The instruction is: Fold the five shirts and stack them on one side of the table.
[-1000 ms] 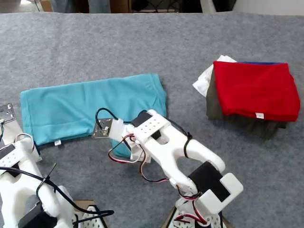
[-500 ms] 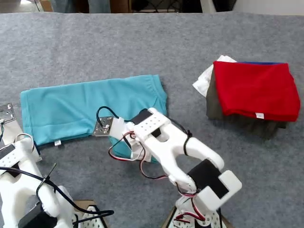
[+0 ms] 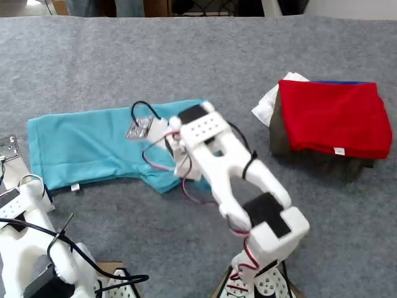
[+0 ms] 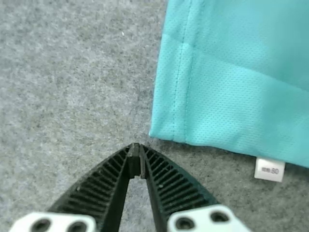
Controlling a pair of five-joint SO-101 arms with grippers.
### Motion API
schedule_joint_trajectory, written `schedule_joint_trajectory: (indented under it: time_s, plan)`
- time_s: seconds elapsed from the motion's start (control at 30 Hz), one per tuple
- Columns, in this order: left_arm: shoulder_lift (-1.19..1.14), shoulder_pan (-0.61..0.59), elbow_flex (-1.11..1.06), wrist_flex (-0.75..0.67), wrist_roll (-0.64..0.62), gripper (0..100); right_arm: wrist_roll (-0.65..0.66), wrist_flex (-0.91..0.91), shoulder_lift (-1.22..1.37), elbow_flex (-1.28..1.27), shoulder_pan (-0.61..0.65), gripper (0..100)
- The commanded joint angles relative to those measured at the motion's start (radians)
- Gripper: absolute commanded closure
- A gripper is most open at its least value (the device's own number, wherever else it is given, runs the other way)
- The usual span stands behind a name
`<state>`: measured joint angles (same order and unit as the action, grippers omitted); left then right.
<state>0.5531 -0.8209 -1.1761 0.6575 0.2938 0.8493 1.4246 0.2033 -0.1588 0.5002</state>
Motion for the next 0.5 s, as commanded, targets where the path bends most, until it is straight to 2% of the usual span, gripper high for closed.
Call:
schedule_joint_trajectory:
  time_s: [0.0, 0.2, 0.47]
  plan:
    - [0.017, 0.013, 0.002, -0.009, 0.011, 97, 0.06, 0.04, 0.065, 0.189, -0.032, 98.4]
    - [0.017, 0.013, 0.002, -0.009, 0.011, 97, 0.18, 0.068, 0.259, 0.473, -0.025, 98.4]
    - [0.017, 0.013, 0.002, -0.009, 0.011, 97, 0.195, 0.064, 0.469, 0.76, -0.026, 98.3]
